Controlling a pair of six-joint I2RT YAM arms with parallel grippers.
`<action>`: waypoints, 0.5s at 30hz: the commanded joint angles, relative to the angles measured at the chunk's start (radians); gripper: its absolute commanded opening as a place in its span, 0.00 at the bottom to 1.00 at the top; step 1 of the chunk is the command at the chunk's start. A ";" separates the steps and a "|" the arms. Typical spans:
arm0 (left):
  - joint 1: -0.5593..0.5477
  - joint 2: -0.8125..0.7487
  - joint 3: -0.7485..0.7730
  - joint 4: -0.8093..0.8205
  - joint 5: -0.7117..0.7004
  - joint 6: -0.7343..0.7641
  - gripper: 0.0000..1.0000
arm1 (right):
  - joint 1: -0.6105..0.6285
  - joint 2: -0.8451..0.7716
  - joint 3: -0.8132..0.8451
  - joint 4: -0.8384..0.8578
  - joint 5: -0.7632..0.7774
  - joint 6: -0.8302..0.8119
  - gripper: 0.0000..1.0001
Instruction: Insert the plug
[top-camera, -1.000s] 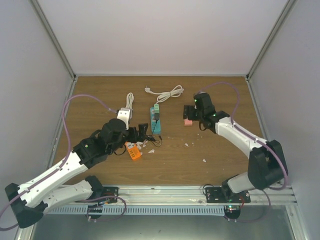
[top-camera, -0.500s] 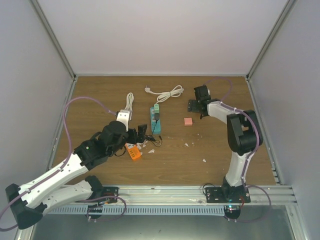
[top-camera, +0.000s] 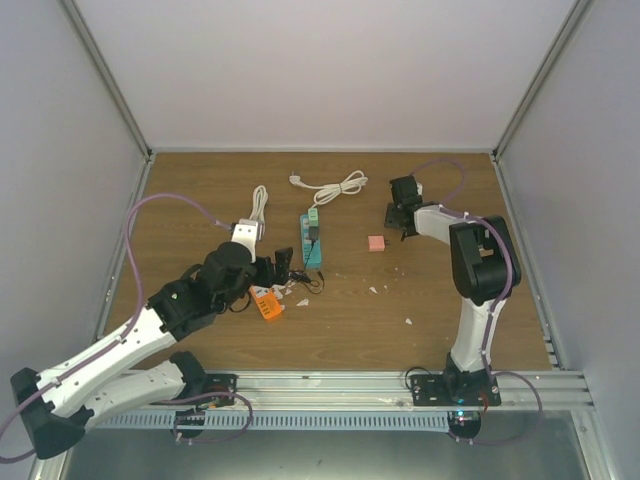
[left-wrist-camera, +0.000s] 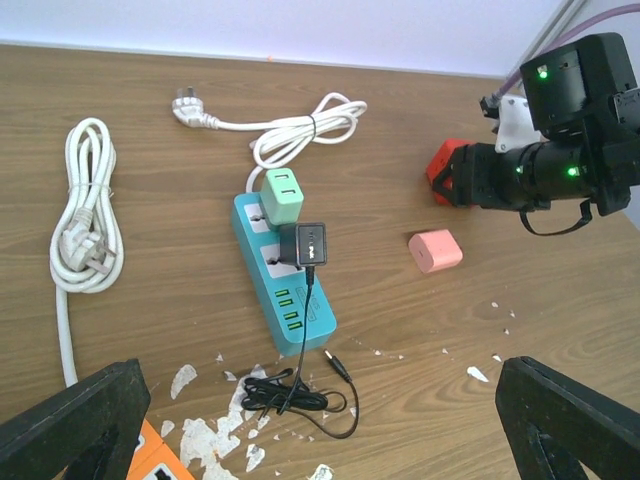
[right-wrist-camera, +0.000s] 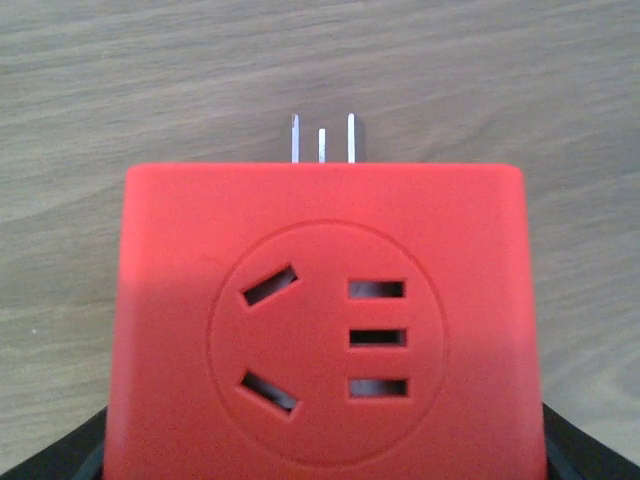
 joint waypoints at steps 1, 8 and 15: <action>-0.001 -0.047 -0.003 0.015 -0.025 -0.015 0.99 | -0.004 -0.092 -0.033 0.021 0.040 0.002 0.06; -0.001 -0.166 -0.024 -0.045 0.021 -0.084 0.99 | 0.234 -0.426 -0.126 -0.091 0.115 0.051 0.00; -0.001 -0.217 -0.049 -0.156 0.111 -0.137 0.99 | 0.586 -0.681 -0.342 -0.207 0.027 0.138 0.01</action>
